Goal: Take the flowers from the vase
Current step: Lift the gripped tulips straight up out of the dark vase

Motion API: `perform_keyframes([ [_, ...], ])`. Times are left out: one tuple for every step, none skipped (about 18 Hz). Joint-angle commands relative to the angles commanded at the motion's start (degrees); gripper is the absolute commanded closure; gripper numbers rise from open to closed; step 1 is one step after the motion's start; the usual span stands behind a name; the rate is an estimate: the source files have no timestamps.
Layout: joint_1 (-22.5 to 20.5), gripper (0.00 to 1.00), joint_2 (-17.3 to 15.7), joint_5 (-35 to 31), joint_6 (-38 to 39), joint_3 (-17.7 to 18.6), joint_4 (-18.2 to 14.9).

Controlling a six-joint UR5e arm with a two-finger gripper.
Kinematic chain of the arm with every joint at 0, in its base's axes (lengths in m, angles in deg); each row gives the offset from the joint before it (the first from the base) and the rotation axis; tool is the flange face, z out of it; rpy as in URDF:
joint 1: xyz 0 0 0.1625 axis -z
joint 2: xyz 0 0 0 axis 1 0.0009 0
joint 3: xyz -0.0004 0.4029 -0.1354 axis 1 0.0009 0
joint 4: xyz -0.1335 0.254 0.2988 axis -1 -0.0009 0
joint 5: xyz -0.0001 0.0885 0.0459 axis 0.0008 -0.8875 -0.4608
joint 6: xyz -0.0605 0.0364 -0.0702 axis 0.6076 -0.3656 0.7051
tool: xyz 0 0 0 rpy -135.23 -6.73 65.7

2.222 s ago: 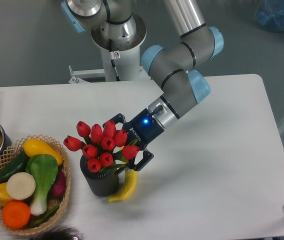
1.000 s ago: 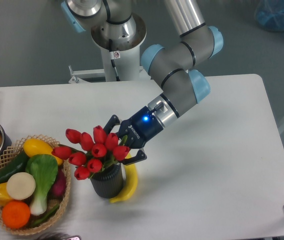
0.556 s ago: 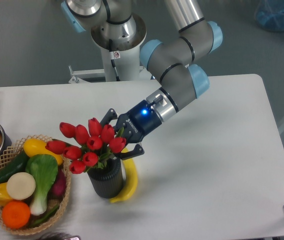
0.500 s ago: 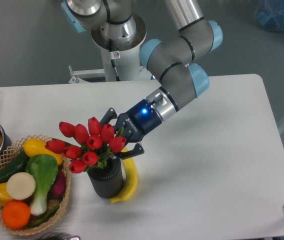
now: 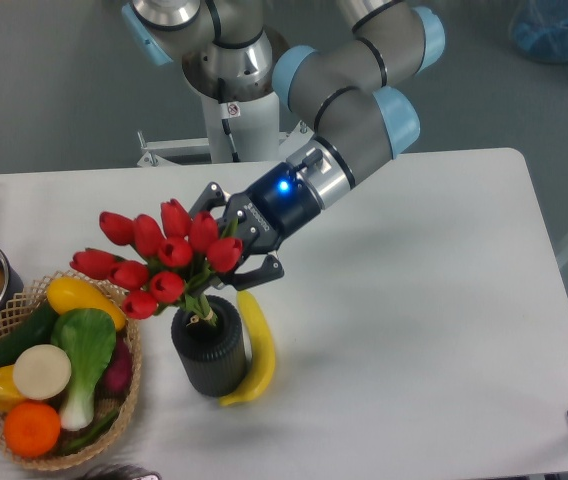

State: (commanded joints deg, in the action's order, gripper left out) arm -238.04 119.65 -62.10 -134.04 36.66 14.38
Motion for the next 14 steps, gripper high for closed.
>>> perform_keyframes([
  [0.0,0.51,-0.44,0.0,0.53,-0.26,-0.09],
  [0.0,0.51,-0.88,0.0,0.97,-0.61,0.0],
  [0.0,0.51,-1.14,0.0,1.67,-0.97,0.0],
  [0.0,0.51,-1.49,0.17,2.55,-1.23,0.0],
  [0.09,0.51,-1.85,0.44,3.08,-1.41,0.0],
  [0.17,0.51,-2.11,0.96,3.17,-1.5,0.0],
  [0.09,0.51,-2.11,1.66,3.26,-1.84,-0.09],
  [0.09,0.51,-2.29,2.45,3.78,-2.02,-0.09],
  [0.17,0.51,-2.81,2.98,4.75,-2.37,-0.09],
  [0.18,0.51,-3.16,2.99,5.89,-2.98,-0.09],
  [0.09,0.51,-3.52,3.08,6.94,-3.51,-0.09],
  [0.0,0.51,-3.61,3.08,8.0,-4.13,-0.09],
  [-0.09,0.51,-3.61,3.08,8.96,-4.57,-0.09],
  [-0.17,0.51,-3.69,3.08,9.5,-4.66,-0.09],
])
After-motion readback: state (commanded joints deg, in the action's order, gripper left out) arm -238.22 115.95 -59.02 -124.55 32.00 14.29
